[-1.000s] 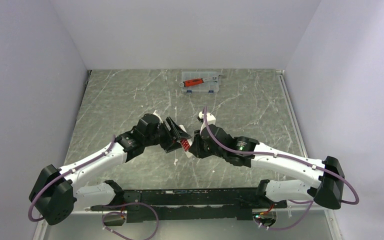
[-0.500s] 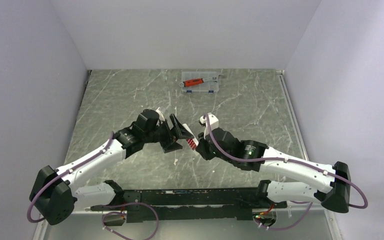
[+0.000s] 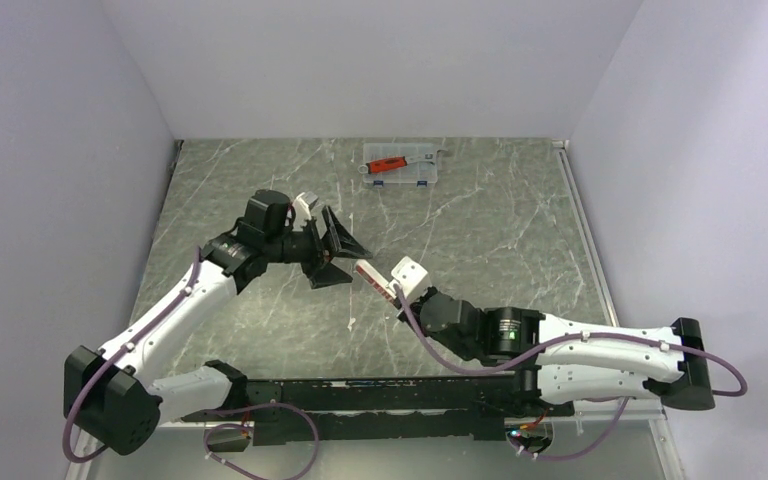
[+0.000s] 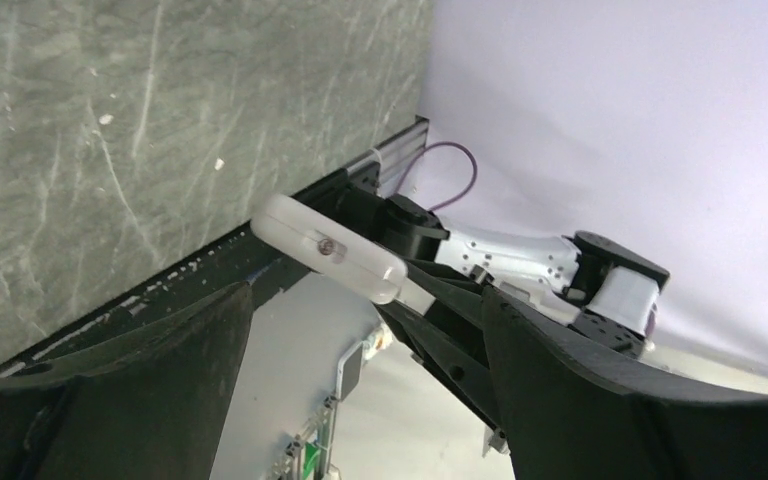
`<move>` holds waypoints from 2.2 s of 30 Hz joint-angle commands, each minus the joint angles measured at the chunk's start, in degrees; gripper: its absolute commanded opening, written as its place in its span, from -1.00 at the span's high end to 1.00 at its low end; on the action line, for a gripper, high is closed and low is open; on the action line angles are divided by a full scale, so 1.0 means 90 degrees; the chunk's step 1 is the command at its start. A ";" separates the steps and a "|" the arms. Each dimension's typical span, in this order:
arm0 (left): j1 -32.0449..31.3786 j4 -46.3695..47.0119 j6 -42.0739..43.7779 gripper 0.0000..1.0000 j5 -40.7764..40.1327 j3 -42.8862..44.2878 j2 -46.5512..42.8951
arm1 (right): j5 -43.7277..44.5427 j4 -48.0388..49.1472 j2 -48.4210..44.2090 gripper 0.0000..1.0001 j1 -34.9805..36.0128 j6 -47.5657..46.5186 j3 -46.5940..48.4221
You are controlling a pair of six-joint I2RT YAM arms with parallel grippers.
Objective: Load the batteries into the remote control
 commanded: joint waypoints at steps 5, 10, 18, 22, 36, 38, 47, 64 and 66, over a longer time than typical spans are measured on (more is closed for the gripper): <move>0.0170 -0.0364 0.0249 -0.69 0.1251 0.0232 0.0034 | 0.1571 0.1065 -0.0056 1.00 0.0815 -0.1649 -0.0303; 0.0179 -0.0482 0.0187 -0.56 0.1561 0.0229 0.0028 | 0.2141 0.1577 0.0002 1.00 0.1170 -0.2483 -0.0530; 0.0180 -0.0559 0.0048 -0.36 0.1881 0.0132 -0.0051 | 0.2578 0.2369 0.0066 1.00 0.1406 -0.3317 -0.0798; 0.0180 -0.0427 -0.0076 -0.27 0.1919 0.0025 -0.0073 | 0.2667 0.2773 0.0096 1.00 0.1579 -0.3791 -0.0949; 0.0179 0.0065 -0.0523 0.06 0.1850 -0.0132 -0.0117 | 0.3072 0.3786 0.0186 1.00 0.2015 -0.4953 -0.1375; 0.0179 0.0180 -0.0589 0.20 0.1872 -0.0176 -0.0122 | 0.3098 0.3895 0.0222 1.00 0.2048 -0.5058 -0.1414; 0.0180 0.0296 -0.0603 0.76 0.1921 -0.0289 -0.0133 | 0.3215 0.4437 0.0224 1.00 0.2152 -0.5477 -0.1583; 0.0179 0.0822 -0.0623 1.00 0.1714 -0.0619 -0.0433 | 0.2903 0.3530 -0.0508 0.34 0.2188 -0.4597 -0.1407; 0.0180 0.0834 -0.0556 1.00 0.1637 -0.0653 -0.0502 | 0.2864 0.3322 -0.0543 0.27 0.2188 -0.4458 -0.1365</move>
